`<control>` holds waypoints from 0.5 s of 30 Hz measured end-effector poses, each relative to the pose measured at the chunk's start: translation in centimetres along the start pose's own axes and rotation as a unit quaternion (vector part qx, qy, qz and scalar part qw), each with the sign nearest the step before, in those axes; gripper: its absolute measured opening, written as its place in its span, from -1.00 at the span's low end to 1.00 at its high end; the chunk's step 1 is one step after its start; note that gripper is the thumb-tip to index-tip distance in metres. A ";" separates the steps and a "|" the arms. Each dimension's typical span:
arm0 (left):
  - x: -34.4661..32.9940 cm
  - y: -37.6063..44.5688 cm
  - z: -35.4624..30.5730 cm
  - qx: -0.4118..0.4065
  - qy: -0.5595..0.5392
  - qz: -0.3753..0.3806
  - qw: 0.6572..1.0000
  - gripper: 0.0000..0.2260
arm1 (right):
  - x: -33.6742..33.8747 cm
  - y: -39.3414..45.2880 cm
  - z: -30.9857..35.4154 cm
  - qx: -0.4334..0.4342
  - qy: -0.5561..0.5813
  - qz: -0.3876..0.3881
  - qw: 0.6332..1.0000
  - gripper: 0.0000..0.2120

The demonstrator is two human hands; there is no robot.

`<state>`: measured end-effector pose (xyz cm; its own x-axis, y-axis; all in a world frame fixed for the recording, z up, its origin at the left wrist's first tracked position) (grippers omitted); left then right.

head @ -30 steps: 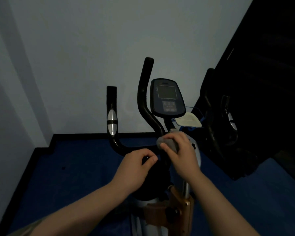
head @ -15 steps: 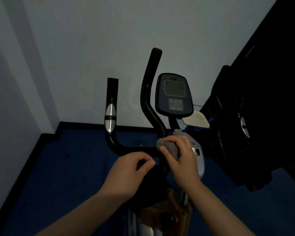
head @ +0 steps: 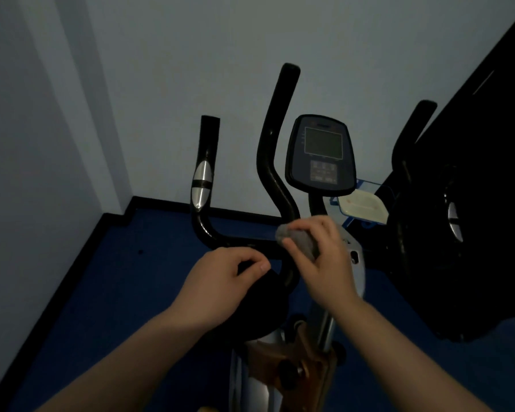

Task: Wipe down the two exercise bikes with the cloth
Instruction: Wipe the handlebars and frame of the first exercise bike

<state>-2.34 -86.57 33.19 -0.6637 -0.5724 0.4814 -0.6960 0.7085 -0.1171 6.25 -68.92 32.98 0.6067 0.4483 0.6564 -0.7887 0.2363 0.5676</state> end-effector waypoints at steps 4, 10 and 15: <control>0.0 0.0 -0.1 0.005 0.024 -0.017 1.000 -0.90 | 1.0 1.5 0.2 -0.013 0.000 0.009 1.000 -0.85; -0.2 -0.1 -0.1 -0.003 0.041 -0.033 0.999 -0.90 | -0.8 -4.4 2.3 -0.058 0.022 -0.069 0.996 -0.81; -0.3 0.0 -0.4 -0.005 0.047 -0.040 0.998 -0.90 | -1.0 -3.5 2.7 -0.102 0.027 -0.108 0.988 -0.83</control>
<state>-2.02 -86.29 33.41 -0.5769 -0.5873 0.5677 -0.7429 0.6662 -0.0657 8.67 -72.54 31.65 0.7617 0.4122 0.4999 -0.6479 0.4986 0.5759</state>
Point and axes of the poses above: each hand's wrist, its own y-axis towards the middle knuckle, its own x-axis out of the back of the hand, z = x × y, the point moved 1 cm from there along y, towards the middle knuckle, and after that the axes turned 10 degrees about x, right-handed, at the moved point
